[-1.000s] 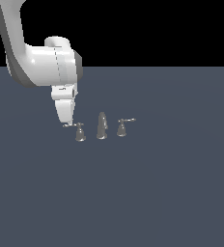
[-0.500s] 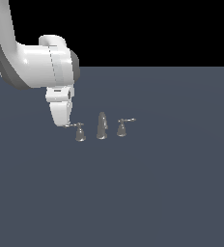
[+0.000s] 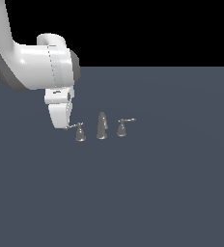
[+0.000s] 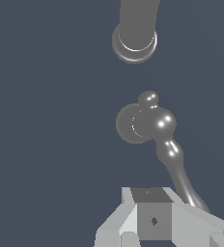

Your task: Turn on the faucet by rotating a designated handle.

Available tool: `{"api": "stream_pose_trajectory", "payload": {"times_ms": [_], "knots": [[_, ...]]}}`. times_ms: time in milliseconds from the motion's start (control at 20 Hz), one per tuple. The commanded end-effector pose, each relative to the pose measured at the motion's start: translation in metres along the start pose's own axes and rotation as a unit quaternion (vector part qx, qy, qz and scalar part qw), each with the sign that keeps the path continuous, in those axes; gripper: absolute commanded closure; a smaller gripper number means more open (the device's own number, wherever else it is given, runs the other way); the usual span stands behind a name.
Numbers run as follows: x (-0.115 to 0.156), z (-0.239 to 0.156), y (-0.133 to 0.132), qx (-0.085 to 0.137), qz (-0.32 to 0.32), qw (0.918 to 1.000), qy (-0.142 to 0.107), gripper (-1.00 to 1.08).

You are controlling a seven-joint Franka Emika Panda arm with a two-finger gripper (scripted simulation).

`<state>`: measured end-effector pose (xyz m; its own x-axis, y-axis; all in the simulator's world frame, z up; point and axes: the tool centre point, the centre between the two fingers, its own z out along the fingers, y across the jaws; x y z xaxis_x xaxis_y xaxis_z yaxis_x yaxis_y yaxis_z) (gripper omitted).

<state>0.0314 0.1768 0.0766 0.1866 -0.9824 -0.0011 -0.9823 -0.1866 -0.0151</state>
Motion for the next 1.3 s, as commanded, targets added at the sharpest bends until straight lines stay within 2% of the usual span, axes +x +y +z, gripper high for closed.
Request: {"api": "stream_pose_trajectory", "payload": {"times_ms": [0, 450, 550, 1100, 1150, 1200, 1250], "knots": [[0.002, 0.000, 0.012, -0.005, -0.001, 1.0000, 0.001, 1.08], [0.005, -0.001, 0.040, -0.007, -0.004, 1.0000, 0.001, 1.08], [0.006, 0.000, 0.030, 0.000, -0.002, 1.0000, -0.001, 1.08], [0.043, -0.001, 0.060, -0.007, -0.004, 1.0000, 0.000, 1.08], [0.043, -0.001, 0.060, -0.007, -0.004, 1.0000, 0.000, 1.08], [0.020, -0.001, 0.058, -0.006, -0.019, 0.9998, -0.005, 1.08], [0.027, -0.001, 0.056, -0.006, -0.017, 0.9998, -0.004, 1.08]]}}
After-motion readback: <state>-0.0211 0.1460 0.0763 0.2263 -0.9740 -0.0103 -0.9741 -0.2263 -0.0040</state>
